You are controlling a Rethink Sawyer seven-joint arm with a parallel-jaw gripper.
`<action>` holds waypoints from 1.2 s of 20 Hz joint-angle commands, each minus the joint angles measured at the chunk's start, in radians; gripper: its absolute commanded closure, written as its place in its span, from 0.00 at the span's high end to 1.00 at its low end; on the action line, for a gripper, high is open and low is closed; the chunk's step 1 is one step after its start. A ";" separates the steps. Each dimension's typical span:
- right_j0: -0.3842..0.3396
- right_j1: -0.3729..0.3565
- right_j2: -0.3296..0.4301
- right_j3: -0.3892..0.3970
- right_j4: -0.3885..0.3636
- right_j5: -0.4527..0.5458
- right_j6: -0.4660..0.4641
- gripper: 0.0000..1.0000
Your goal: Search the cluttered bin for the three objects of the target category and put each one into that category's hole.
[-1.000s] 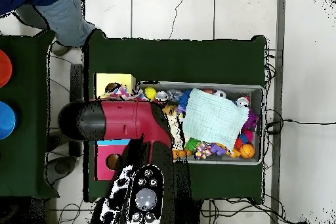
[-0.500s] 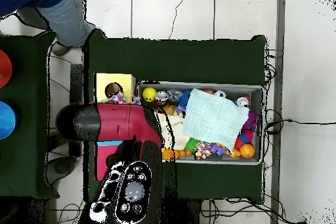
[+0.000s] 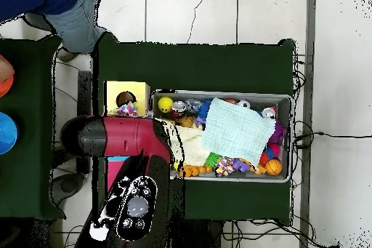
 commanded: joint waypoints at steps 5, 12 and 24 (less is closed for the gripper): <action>-0.020 0.070 -0.004 -0.105 0.068 -0.060 0.294 0.00; -0.021 0.098 -0.021 -0.190 0.087 0.021 0.295 0.00; -0.007 0.244 -0.037 -0.306 0.128 -0.044 0.312 0.00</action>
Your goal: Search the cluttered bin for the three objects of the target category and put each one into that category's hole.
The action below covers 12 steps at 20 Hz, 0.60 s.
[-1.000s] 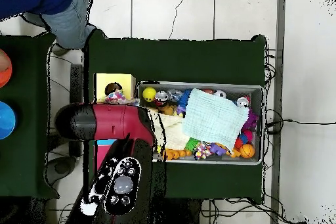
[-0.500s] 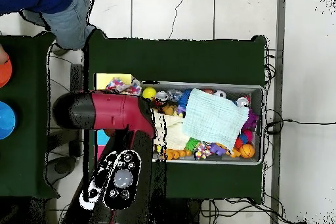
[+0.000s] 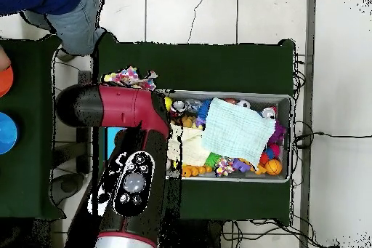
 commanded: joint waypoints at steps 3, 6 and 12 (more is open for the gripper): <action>-0.006 0.155 0.018 -0.070 0.046 -0.021 0.288 0.00; 0.004 0.154 0.019 -0.054 0.051 -0.026 0.290 0.00; 0.014 0.155 0.015 -0.026 0.057 -0.031 0.295 0.00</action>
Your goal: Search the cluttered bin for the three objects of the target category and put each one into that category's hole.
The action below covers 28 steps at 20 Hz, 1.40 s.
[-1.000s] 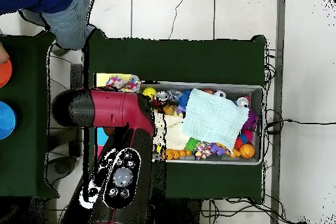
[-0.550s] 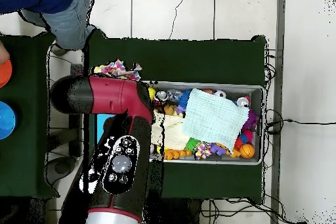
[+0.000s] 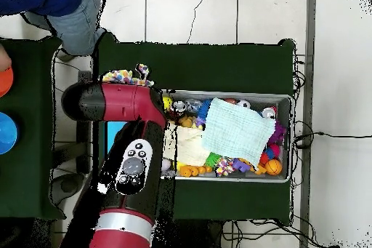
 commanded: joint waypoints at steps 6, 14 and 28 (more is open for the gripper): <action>-0.001 0.073 0.027 0.047 0.048 0.001 0.276 0.00; -0.027 0.096 0.068 0.070 0.062 0.037 0.234 0.00; 0.006 0.083 0.066 0.151 0.114 0.100 0.276 0.00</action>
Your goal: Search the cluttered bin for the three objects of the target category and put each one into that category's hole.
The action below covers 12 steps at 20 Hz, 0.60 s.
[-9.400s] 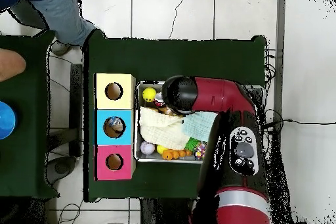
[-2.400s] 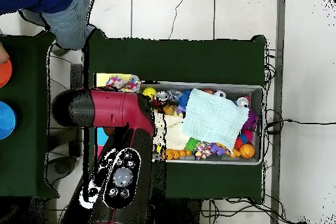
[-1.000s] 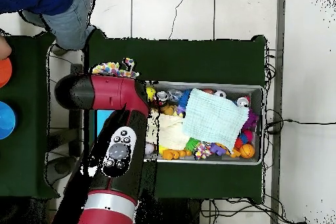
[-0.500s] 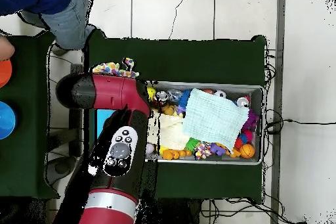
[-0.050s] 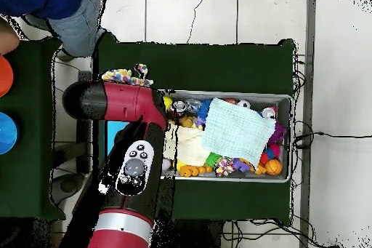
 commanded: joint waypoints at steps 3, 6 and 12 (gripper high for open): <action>0.012 0.058 0.076 0.160 0.030 0.053 0.257 0.00; 0.025 0.026 0.067 0.197 0.017 0.026 0.245 0.00; 0.026 -0.026 0.065 0.272 0.011 0.001 0.226 0.00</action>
